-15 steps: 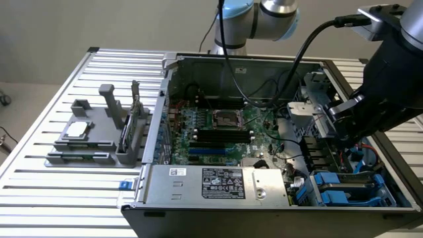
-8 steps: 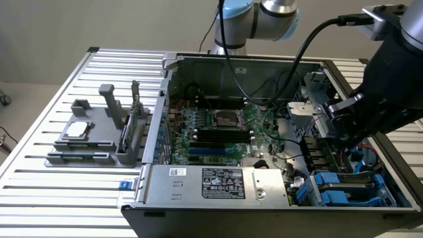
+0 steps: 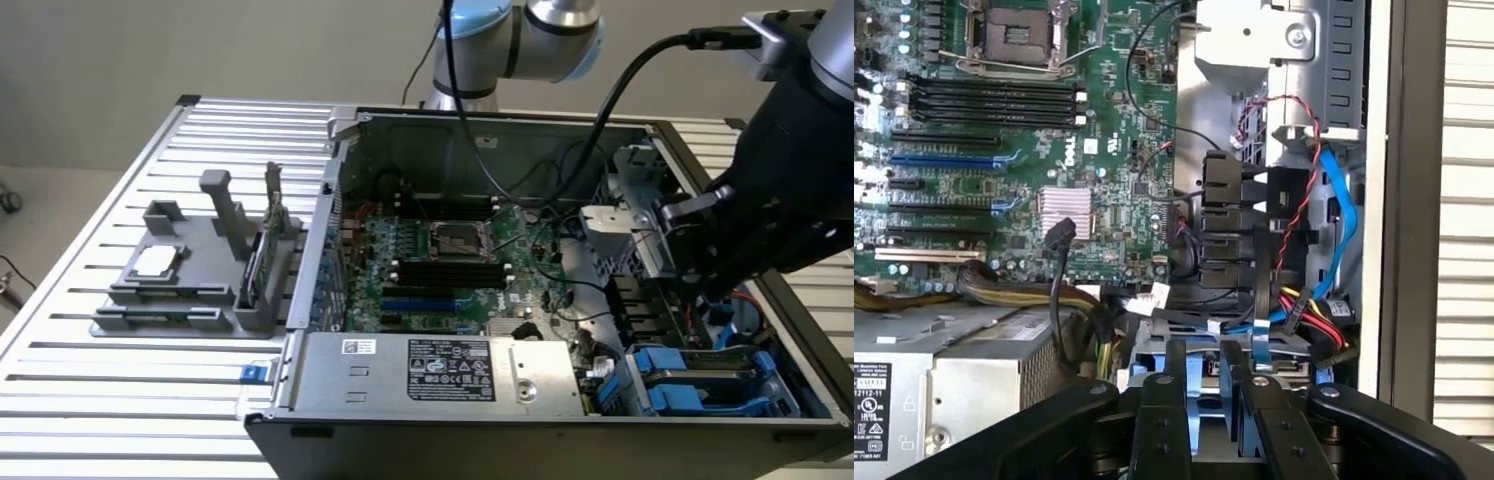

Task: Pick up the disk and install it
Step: 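Insert the first disk wire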

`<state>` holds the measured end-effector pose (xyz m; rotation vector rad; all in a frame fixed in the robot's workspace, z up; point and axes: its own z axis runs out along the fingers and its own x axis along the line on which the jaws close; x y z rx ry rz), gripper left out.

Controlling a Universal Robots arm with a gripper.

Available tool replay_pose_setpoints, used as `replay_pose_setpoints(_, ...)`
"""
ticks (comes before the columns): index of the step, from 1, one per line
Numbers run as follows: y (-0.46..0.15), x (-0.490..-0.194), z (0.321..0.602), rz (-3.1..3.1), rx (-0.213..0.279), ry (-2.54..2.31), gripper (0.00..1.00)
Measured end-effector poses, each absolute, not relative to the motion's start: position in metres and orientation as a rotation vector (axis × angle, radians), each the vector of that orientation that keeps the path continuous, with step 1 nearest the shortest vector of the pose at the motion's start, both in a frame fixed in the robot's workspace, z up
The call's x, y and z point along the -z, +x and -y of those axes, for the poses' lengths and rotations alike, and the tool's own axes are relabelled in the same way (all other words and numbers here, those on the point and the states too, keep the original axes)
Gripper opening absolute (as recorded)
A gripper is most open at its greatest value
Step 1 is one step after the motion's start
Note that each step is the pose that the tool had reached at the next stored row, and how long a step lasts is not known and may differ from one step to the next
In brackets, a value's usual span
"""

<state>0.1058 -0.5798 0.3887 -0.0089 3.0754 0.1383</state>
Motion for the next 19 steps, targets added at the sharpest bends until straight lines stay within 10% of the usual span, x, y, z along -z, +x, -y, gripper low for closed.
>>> replay_pose_setpoints(19,0.122,-0.389,0.580,-3.068,-0.133,0.143,0.28)
